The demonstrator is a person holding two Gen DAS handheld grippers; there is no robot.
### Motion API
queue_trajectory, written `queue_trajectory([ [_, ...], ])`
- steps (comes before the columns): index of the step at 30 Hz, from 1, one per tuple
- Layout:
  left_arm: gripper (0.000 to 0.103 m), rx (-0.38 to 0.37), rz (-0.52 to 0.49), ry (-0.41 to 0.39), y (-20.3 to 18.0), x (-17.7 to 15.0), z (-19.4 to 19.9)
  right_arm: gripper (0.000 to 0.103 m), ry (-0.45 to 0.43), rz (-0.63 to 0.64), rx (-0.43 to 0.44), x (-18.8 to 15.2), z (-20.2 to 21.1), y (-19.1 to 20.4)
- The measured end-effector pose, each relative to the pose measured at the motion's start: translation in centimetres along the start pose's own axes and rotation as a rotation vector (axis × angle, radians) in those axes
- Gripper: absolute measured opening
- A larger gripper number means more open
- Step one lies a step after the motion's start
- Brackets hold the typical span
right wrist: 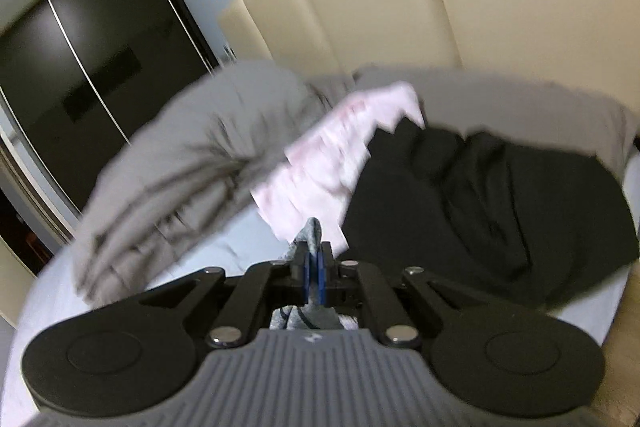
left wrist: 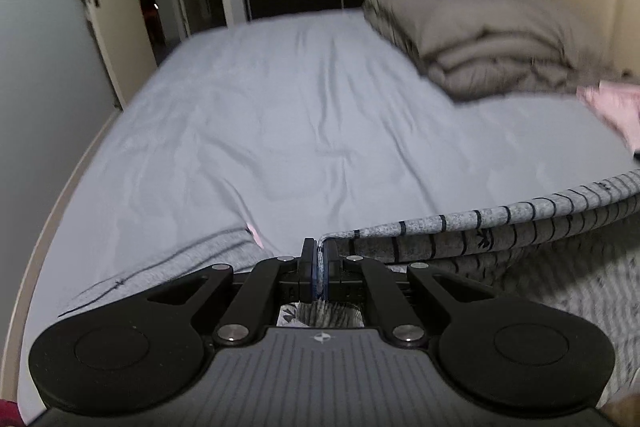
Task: Fold clothes
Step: 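Lift the garment with both grippers, lay it flat on the bed, and open both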
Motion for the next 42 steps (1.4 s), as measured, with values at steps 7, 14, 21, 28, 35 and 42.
queue_trajectory([
  [7,0.001,-0.096,-0.088,0.032,-1.2,-3.0,3.2,0.005,0.060,0.002,-0.029,-0.3,3.8,-4.4],
  [14,0.001,-0.280,-0.313,0.220,-5.4,-6.7,2.4,0.005,0.205,-0.064,-0.195,-5.2,3.3,-12.4],
  [21,0.001,-0.382,-0.492,0.374,-8.4,-10.8,1.5,0.005,0.260,-0.038,-0.296,-7.8,2.3,-15.2],
  [28,0.001,-0.385,-0.562,0.460,-9.1,-13.7,0.9,0.011,0.296,-0.039,-0.382,-8.3,1.6,-17.0],
  [35,0.014,-0.446,-0.483,0.409,-8.7,-12.6,2.1,0.013,0.247,-0.026,-0.423,-6.7,2.9,-17.6],
  [42,0.024,-0.457,-0.425,0.255,-11.2,-9.1,2.6,0.041,0.248,0.015,-0.320,-6.7,1.2,-15.1],
])
Point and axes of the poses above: each gripper's, at about its wrist camera, not at the fingertips, and z roughly against the way its jaws point, y to its left, x to its top, the point moved 1 cm from there along -z, roughly the way its jaws point, and after that the axes turned 12 degrees about -z, right-handed, at the moved point
